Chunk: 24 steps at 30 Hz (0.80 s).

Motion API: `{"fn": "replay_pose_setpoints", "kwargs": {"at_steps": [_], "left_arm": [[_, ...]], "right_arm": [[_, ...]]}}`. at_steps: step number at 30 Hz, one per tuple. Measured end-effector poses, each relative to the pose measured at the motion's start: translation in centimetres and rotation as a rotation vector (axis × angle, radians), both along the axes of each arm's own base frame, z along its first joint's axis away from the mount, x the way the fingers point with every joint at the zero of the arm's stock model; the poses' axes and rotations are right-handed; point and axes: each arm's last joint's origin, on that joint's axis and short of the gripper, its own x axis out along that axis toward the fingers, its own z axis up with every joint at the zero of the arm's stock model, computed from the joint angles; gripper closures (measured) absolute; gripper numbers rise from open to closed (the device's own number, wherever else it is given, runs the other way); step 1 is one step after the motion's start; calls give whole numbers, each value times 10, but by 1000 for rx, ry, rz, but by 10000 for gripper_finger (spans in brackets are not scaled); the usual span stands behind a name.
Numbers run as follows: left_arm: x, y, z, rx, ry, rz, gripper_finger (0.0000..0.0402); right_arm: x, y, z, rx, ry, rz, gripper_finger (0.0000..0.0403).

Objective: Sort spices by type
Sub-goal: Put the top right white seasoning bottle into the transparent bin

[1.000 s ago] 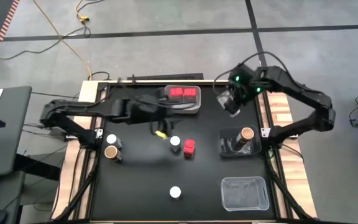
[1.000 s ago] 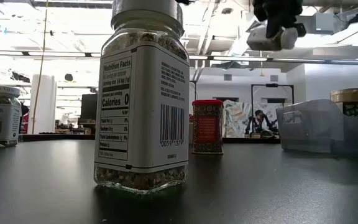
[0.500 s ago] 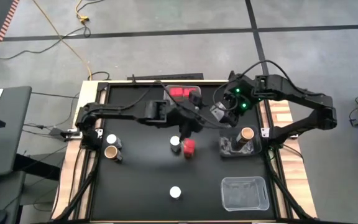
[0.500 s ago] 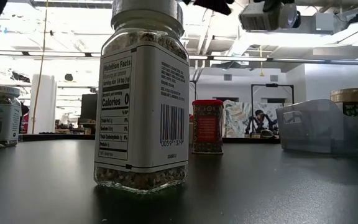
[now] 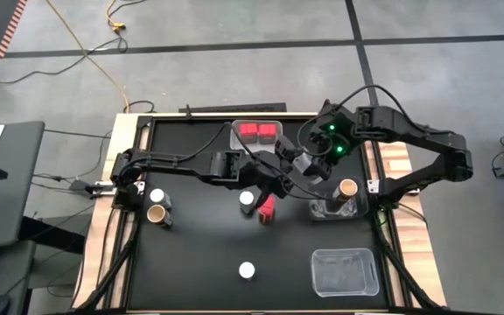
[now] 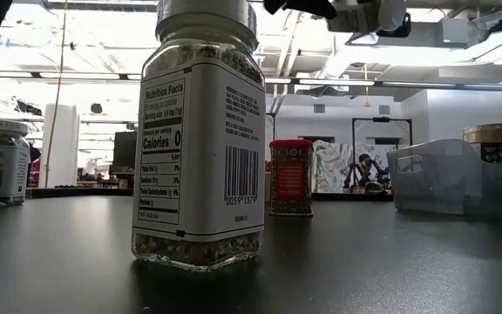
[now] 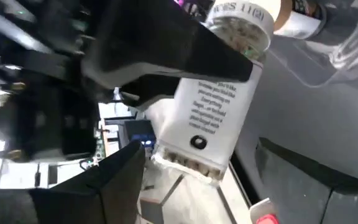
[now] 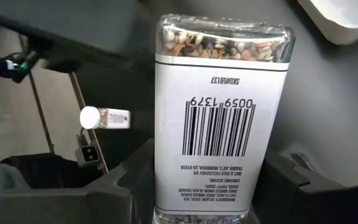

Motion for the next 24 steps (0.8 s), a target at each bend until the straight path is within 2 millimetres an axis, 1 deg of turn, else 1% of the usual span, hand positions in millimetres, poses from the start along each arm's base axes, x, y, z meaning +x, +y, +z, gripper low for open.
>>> {"fn": "replay_pose_setpoints", "kwargs": {"at_steps": [4,7,11,15,18,22,24], "left_arm": [[4,-2,-5,-16,12,-37,111],[4,-2,-8,-15,34,-39,111],[3,3,-10,-22,53,-37,111],[2,6,-13,-65,66,-20,115],[1,6,-14,-97,66,-14,136],[1,5,-15,-112,76,-27,179],[0,5,-16,-107,89,-30,196]], "right_arm": [[10,4,1,2,-49,35,186],[15,7,-3,6,-37,55,186],[21,9,-6,9,-34,71,186],[26,9,-10,11,-21,75,186],[27,9,-10,11,-22,75,186],[29,9,-12,12,-9,77,185],[29,9,-12,7,-10,83,179]]}}
